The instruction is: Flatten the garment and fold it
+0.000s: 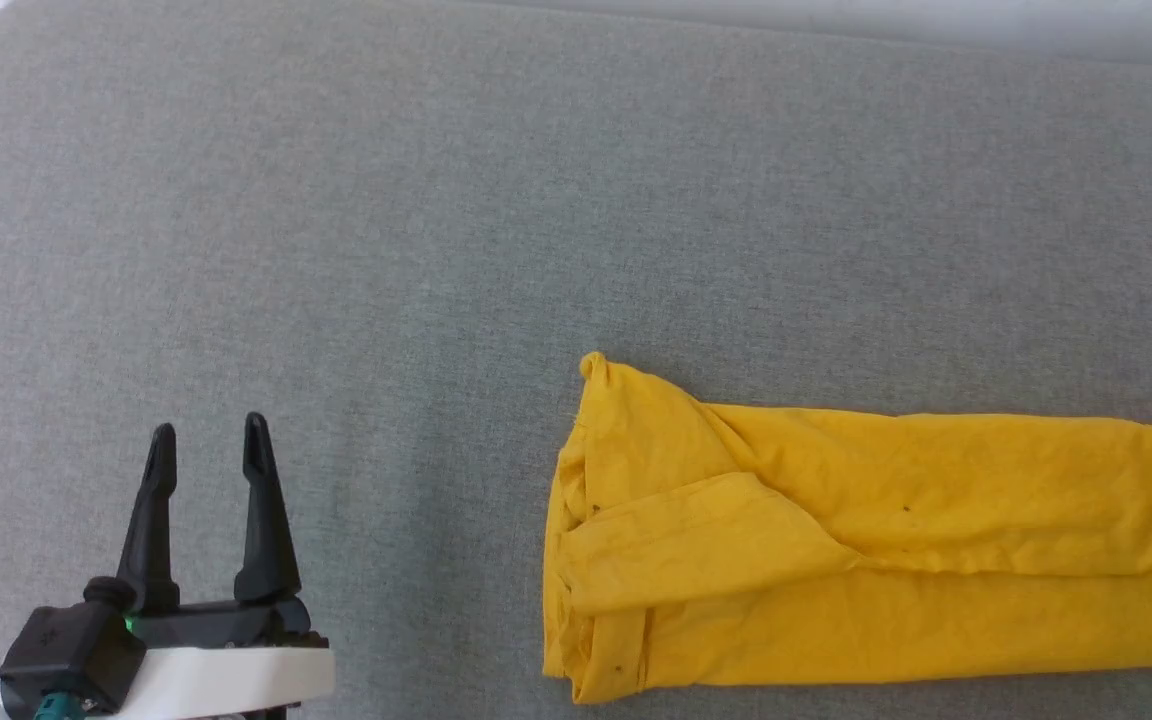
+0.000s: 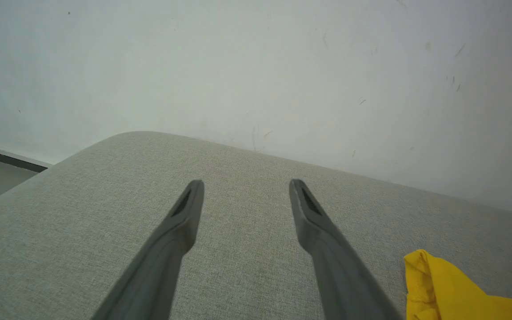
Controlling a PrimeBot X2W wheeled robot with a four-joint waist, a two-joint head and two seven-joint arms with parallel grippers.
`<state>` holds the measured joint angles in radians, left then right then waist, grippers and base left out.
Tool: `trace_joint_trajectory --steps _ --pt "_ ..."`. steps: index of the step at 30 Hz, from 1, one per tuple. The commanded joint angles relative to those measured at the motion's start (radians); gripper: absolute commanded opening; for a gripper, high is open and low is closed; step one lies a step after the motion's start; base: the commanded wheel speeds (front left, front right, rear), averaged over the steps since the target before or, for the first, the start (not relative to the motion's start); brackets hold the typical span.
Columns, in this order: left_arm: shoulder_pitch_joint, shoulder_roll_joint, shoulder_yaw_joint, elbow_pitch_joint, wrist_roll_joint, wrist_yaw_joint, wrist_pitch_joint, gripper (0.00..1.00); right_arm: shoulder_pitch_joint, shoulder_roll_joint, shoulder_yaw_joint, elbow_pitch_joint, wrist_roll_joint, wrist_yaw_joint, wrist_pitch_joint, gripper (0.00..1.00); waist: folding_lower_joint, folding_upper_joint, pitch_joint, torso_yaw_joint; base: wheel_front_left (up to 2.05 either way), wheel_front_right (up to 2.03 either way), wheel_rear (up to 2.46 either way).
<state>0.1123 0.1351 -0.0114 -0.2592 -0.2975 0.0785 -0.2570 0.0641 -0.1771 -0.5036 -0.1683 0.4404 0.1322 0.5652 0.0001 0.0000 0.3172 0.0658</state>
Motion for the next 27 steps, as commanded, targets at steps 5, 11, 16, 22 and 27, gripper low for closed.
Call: trace_joint_trajectory --steps 5,11,16,22,27 --pt "-0.014 -0.007 0.000 0.015 0.005 -0.013 -0.005 1.00 0.027 0.023 0.163 -0.129 0.102 -0.002 0.097 0.00 -0.0001 0.0000 -0.020 -0.006 0.00 0.00 0.00" --pt "-0.010 -0.011 -0.004 0.029 0.001 -0.022 -0.005 1.00 0.048 0.021 0.377 -0.250 0.158 -0.002 0.205 0.00 -0.0001 0.0000 -0.040 0.001 0.00 0.00 0.00" --pt "-0.009 -0.015 -0.012 0.041 -0.004 -0.031 -0.005 1.00 0.012 0.023 0.553 -0.268 0.177 -0.002 0.236 0.00 -0.0001 0.0000 -0.047 0.017 0.00 0.00 0.00" --pt "-0.013 -0.018 -0.021 0.055 -0.011 -0.040 -0.005 1.00 -0.070 0.050 0.736 -0.219 0.172 -0.002 0.220 0.00 -0.0001 0.0000 -0.048 0.041 0.00 0.00 0.00" --pt "-0.017 -0.024 -0.029 0.066 -0.018 -0.045 -0.005 1.00 -0.147 0.072 0.838 -0.142 0.139 -0.002 0.191 0.00 -0.0001 0.0000 -0.042 0.063 0.00 0.00 0.00"
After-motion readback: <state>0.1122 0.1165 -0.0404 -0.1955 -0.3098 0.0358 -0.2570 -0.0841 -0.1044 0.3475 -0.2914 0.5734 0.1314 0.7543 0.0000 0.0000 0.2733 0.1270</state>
